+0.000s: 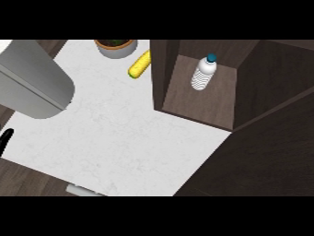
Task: Pick up the bottled water, place it into the cabinet and close the cabinet
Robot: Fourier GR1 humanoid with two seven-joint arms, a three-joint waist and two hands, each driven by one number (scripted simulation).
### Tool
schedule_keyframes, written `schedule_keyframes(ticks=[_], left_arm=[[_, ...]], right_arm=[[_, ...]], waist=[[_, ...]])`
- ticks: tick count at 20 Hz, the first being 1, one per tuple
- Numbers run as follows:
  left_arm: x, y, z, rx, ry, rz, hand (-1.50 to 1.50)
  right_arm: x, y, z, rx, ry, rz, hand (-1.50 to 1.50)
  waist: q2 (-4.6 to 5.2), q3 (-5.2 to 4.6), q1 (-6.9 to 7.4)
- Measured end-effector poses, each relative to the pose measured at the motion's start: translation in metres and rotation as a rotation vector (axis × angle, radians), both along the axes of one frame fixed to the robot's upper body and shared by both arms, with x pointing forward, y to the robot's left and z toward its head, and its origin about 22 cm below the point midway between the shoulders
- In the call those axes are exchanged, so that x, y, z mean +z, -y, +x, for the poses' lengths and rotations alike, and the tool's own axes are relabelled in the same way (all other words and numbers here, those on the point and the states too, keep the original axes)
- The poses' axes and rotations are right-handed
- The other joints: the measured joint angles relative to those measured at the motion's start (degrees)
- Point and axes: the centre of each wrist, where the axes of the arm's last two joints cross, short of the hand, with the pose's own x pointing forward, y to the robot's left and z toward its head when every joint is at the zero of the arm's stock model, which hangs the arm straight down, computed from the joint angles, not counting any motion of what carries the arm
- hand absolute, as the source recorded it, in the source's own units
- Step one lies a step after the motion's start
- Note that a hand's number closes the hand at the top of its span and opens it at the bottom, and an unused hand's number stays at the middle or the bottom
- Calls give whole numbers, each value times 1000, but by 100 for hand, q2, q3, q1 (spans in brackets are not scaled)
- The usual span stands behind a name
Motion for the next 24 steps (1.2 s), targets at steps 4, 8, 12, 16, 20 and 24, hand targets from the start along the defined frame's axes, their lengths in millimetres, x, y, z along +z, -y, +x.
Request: schedule_keyframes(ticks=[4, 8, 12, 16, 20, 24], left_arm=[[2, -2, 2, -6, 8, 2, -150], [3, -4, 3, -4, 15, 2, -150], [1, -7, 3, 4, 3, -1, -150], [0, -10, 3, 7, -6, 1, -150], [-3, -13, 3, 16, -13, -5, -150], [-3, -16, 3, 28, -17, -4, -150]], right_arm=[[-5, -1, 4, 23, -45, 41, 150], [-11, -9, 13, 3, -104, 54, 150], [-8, -17, 32, -29, -80, 0, 150], [-3, -27, 56, -60, -45, -82, 150], [4, -42, 73, -60, -21, -147, 150], [8, -57, 100, -101, -36, -184, 150]], waist=[[40, 14, 33], [41, 23, 24], [-8, 28, -41], [-59, 35, -66], [-87, 46, -122], [-107, 65, -183]])
